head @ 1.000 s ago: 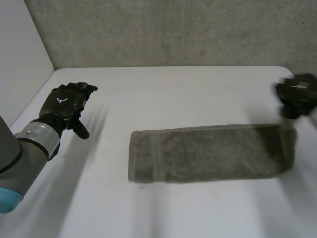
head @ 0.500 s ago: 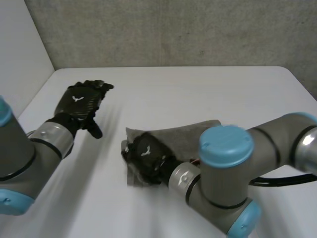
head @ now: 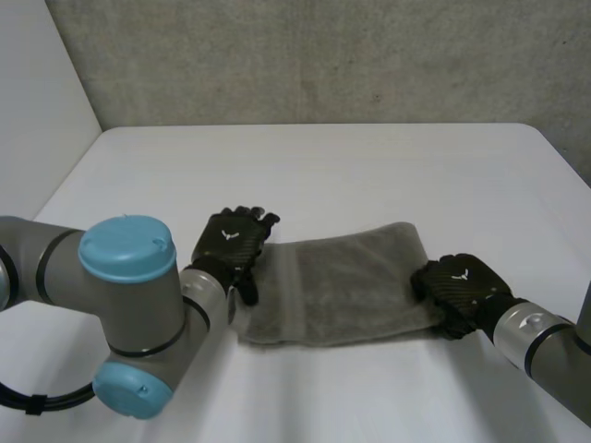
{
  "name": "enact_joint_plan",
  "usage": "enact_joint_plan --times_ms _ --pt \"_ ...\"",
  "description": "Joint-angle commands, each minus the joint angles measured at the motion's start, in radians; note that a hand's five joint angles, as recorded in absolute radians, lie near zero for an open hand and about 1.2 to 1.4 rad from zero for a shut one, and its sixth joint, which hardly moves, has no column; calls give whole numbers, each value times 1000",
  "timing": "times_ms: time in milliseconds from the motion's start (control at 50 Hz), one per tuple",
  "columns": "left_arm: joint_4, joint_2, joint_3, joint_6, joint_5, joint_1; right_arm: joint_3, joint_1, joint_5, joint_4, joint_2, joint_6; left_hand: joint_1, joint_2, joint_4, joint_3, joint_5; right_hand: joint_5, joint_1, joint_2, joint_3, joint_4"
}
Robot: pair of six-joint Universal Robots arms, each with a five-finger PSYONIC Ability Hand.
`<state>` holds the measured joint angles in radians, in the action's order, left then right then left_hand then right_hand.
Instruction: Fold the towel.
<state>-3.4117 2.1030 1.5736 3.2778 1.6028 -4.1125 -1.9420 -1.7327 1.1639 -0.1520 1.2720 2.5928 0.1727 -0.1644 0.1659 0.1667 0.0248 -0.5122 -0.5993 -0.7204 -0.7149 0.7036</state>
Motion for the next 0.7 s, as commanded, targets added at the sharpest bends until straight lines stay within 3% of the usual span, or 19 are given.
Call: enact_joint_plan --times_ms 20,120,160,240,340,380,440,540,620,640,660,680,700 --pt "6 -21 49 -1 -1 50 18 13 2 -32 -8 -36 2 -10 9 8 -25 -710 -797 -676 -681 693" --pt "8 -57 79 -1 0 72 83 -41 20 -64 1 -14 2 -10 9 8 -25 -710 -797 -676 -681 693" --pt "11 -99 94 -1 2 73 177 -169 51 -61 -3 29 2 -10 9 8 -25 -710 -797 -676 -681 693" --pt "25 -156 111 -1 9 60 268 -277 97 -60 -19 59 2 -10 9 8 -25 -710 -797 -676 -681 693" --pt "46 -248 140 2 46 -6 383 -449 137 -51 -92 50 2 -10 9 8 -25 -710 -797 -676 -681 693" --pt "58 -322 170 3 58 -90 455 -583 138 -22 -163 35 2 -10 9 8 -25 -710 -797 -676 -681 693" --pt "58 -377 197 0 52 -165 503 -663 137 21 -239 4 2 -10 9 8 -25 -710 -797 -676 -681 693" --pt "58 -423 207 -1 45 -232 534 -694 142 38 -319 -23 2 -10 9 8 -25 -710 -797 -676 -681 693" --pt "54 -425 198 -1 26 -235 540 -694 140 42 -335 -3 2 -10 9 8 -25 -710 -797 -676 -681 693" --pt "51 -425 194 -1 7 -233 538 -693 142 42 -332 4 2 -10 9 8 -25 -580 -667 -546 -552 563" --pt "48 -423 188 -1 -18 -230 537 -686 146 45 -319 19 2 -10 9 8 -25 -81 -169 -48 -53 65" --pt "48 -423 187 -1 -18 -230 537 -686 146 45 -319 20 2 -10 9 8 -25 -76 -164 -43 -48 60" --pt "46 -419 177 -4 -36 -226 529 -679 154 45 -298 44 2 -10 9 8 -25 467 380 501 495 -484"
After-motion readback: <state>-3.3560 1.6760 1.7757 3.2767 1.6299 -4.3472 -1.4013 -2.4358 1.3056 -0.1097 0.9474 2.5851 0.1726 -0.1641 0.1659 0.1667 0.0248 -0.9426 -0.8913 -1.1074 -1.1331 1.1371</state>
